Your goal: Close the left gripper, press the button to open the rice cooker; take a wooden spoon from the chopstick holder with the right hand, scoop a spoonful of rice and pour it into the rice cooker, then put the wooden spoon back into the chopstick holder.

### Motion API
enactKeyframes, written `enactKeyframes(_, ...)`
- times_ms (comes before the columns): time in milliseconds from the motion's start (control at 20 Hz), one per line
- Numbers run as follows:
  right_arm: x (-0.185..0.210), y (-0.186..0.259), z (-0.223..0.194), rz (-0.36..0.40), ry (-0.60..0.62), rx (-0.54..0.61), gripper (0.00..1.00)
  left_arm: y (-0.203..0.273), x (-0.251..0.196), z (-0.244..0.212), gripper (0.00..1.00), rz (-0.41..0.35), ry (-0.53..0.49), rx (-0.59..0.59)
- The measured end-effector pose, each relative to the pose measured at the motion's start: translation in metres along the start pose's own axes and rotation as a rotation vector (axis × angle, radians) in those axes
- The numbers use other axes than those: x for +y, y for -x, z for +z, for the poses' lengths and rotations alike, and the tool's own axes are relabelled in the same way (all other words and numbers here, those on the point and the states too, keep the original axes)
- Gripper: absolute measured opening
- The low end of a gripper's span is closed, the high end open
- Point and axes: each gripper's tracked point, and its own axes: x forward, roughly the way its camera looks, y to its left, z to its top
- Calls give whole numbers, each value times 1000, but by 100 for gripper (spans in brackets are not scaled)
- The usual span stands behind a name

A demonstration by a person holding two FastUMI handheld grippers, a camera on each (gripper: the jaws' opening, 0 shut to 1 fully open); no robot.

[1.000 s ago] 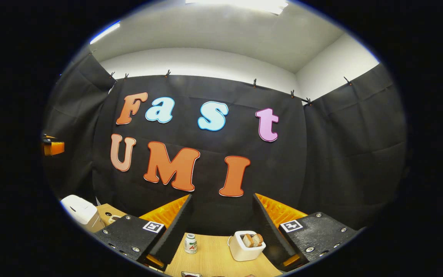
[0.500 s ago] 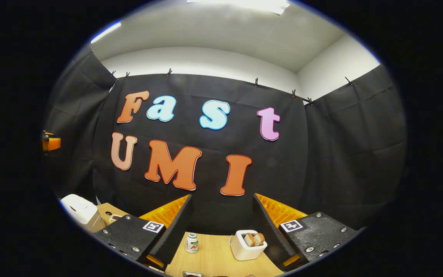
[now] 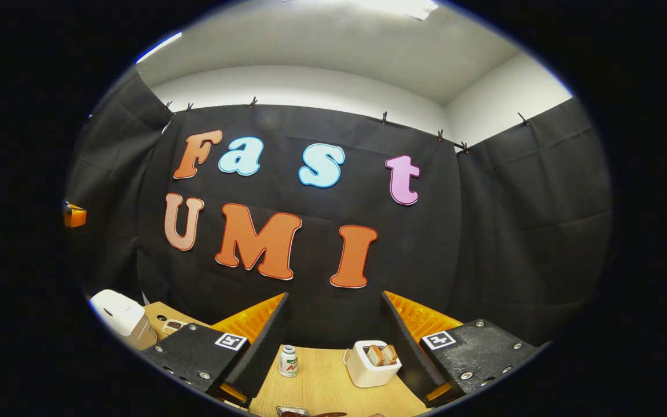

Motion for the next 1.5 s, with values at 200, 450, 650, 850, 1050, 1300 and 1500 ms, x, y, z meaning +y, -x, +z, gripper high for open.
enactKeyframes(200, 1, 1, -5, -12, 2, 15, 94, -15, 16, -40, 9, 31, 40, 163)
enactKeyframes(450, 1, 3, -18, -27, 9, 39, 94, -24, 26, -106, 8, 0, 189, 416)
enactKeyframes(650, 9, 4, -46, -30, -24, 113, 95, -31, 44, -143, 5, 20, 229, 542)
enactKeyframes(850, 17, 13, -58, -55, 26, 136, 94, -32, 51, -199, 5, 8, 303, 744)
enactKeyframes(1050, 28, 27, -67, -71, 40, 169, 94, -29, 58, -251, 6, -19, 360, 909)
enactKeyframes(1300, 31, 45, -74, -103, 55, 209, 94, -34, 63, -301, 6, -39, 404, 1020)
enactKeyframes(1500, 34, 57, -75, -137, 71, 227, 94, -28, 60, -336, 6, -49, 412, 1114)
